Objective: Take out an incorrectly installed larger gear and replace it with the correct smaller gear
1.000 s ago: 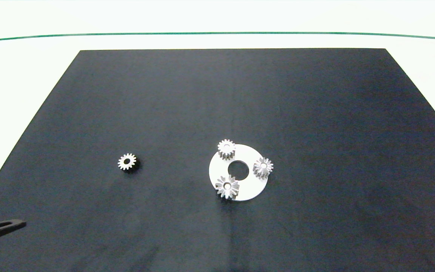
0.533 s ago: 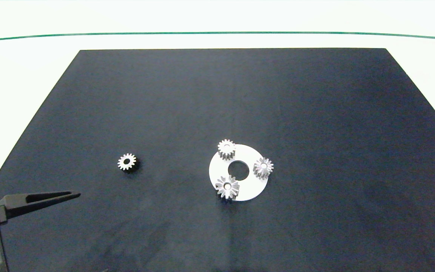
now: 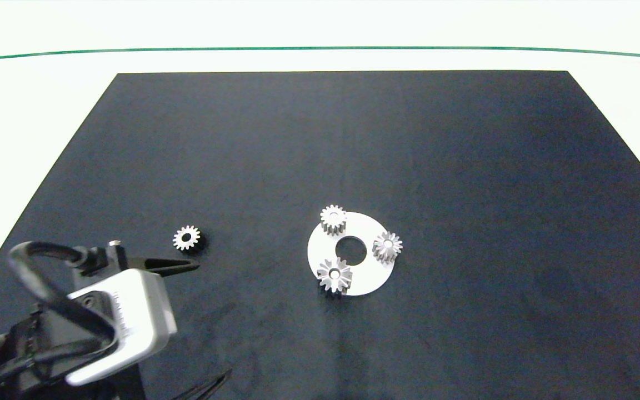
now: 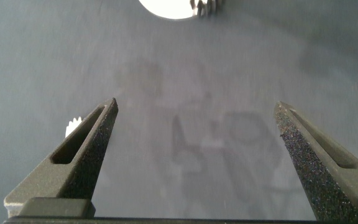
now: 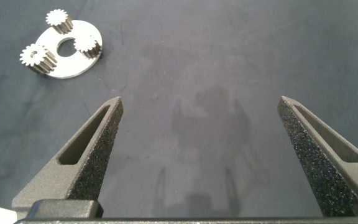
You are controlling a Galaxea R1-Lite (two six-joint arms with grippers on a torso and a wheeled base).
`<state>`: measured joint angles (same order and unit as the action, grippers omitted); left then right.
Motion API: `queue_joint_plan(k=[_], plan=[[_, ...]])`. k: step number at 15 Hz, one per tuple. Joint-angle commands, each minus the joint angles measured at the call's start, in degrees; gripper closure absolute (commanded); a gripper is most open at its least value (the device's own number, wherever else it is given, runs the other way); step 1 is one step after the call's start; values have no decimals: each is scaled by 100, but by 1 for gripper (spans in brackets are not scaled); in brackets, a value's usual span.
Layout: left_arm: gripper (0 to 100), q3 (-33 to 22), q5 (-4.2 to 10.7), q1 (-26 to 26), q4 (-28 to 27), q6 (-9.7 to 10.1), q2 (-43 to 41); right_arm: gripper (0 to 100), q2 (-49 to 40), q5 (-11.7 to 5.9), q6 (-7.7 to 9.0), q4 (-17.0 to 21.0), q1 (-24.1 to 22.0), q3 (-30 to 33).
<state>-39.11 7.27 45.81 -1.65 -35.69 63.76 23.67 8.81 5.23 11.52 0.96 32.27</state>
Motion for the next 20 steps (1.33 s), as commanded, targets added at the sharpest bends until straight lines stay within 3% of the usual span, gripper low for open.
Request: queue_joint_plan(k=[1, 4, 6, 8, 12, 17, 20], plan=[[0, -396, 82, 297, 279, 230, 998, 0, 14, 261, -4, 8, 0, -1], [0, -633, 117, 393, 745, 309, 1658, 0, 32, 753, 4, 17, 18, 8], [0, -871, 170, 560, 780, 458, 2009, 0, 23, 876, 83, 43, 264, -1], [0, -1134, 267, 736, 797, 651, 2352, 0, 32, 876, 171, 87, 756, -1], [0, -1512, 530, 868, 938, 660, 2906, 0, 41, 876, 233, 78, 1020, -10], [0, -1565, 583, 903, 1474, 651, 3424, 0, 41, 876, 250, 70, 1046, -19], [0, -1670, 592, 877, 1518, 660, 3661, 0, 32, 876, 250, 61, 1046, -10]])
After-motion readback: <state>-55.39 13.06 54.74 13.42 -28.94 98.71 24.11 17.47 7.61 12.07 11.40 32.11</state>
